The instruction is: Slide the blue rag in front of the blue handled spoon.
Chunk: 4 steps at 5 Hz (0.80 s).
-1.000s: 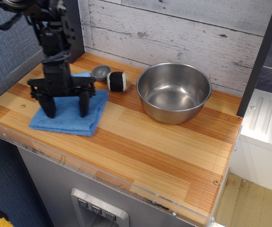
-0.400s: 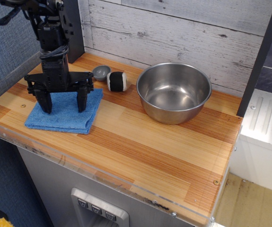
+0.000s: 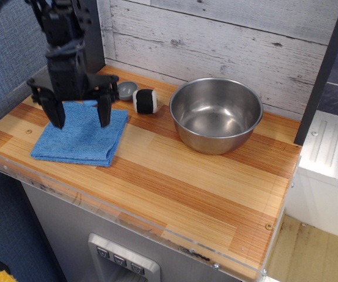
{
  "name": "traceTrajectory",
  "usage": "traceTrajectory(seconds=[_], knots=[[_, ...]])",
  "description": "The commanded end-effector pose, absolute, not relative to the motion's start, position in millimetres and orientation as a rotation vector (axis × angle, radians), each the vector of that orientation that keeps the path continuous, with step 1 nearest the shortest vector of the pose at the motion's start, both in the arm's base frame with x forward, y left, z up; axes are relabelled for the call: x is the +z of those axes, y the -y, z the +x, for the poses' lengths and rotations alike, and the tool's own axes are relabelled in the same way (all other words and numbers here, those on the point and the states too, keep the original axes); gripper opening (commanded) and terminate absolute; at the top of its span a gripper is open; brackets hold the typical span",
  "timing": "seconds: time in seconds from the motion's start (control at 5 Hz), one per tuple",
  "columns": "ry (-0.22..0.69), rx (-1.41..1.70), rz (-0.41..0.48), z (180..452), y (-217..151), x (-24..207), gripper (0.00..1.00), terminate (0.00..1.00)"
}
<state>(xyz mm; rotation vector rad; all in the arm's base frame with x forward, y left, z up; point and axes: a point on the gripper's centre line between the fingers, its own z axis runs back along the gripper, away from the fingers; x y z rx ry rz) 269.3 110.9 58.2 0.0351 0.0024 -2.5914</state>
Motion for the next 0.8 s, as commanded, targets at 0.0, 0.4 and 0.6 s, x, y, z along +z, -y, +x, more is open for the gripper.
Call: traceTrajectory(seconds=[0.0, 0.4, 0.6], knots=[[-0.020, -2.651, 0.230, 246.0, -121.6, 125.9, 1.00, 0.00], [-0.020, -2.651, 0.230, 246.0, -121.6, 125.9, 1.00, 0.00], [-0.020, -2.651, 0.230, 246.0, -121.6, 125.9, 1.00, 1.00]])
